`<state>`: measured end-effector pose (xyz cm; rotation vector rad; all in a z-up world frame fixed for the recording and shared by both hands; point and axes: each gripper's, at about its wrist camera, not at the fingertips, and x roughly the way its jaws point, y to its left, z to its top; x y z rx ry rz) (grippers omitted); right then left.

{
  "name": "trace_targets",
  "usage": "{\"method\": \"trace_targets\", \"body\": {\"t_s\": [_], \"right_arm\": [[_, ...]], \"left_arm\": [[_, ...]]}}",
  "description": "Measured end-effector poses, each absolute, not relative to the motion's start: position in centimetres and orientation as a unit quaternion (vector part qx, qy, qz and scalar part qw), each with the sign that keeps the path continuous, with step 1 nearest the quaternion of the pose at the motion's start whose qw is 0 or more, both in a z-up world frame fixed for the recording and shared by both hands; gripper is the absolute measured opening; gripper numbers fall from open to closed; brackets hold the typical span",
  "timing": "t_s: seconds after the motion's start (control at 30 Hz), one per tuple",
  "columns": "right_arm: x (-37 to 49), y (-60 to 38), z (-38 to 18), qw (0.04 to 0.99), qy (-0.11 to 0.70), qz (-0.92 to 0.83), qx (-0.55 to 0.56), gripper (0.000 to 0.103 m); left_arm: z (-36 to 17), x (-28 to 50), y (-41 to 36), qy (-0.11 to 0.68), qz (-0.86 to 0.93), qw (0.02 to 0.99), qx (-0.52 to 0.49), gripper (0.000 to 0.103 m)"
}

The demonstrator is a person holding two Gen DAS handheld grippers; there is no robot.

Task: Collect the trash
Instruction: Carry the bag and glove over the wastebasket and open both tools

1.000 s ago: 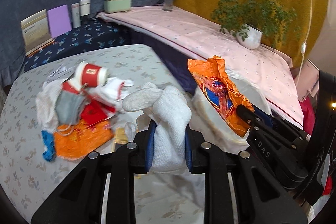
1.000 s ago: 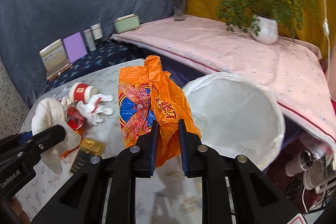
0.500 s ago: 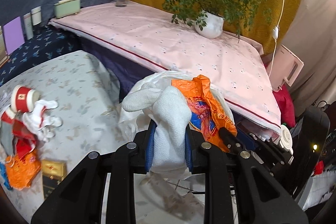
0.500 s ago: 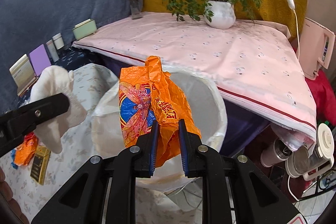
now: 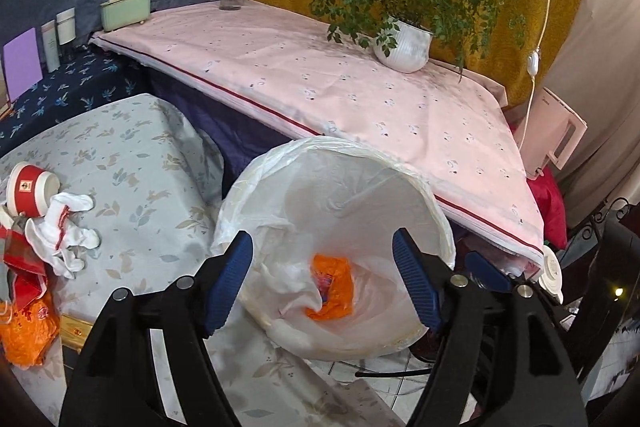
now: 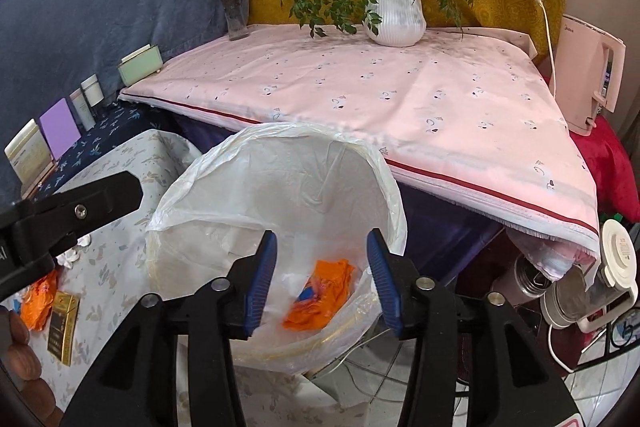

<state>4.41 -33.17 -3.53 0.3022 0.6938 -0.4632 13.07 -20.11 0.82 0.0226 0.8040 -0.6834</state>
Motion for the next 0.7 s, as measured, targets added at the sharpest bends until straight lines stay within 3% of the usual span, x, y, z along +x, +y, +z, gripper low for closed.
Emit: {"method": "trace_targets", "body": {"t_s": [0.2, 0.7], "right_arm": [[3.9, -31.7, -2.5, 0.909, 0.325, -0.219, 0.144, 0.06], [4.4, -23.9, -0.1, 0.928, 0.318, -0.16, 0.111, 0.069]], "left_arm": [[1.2, 13.0, -17.5, 0.381, -0.302, 0.874, -0.003, 0.074], [2.1, 12.1, -7.2, 0.362, -0.209, 0.908, -0.035, 0.078]]}}
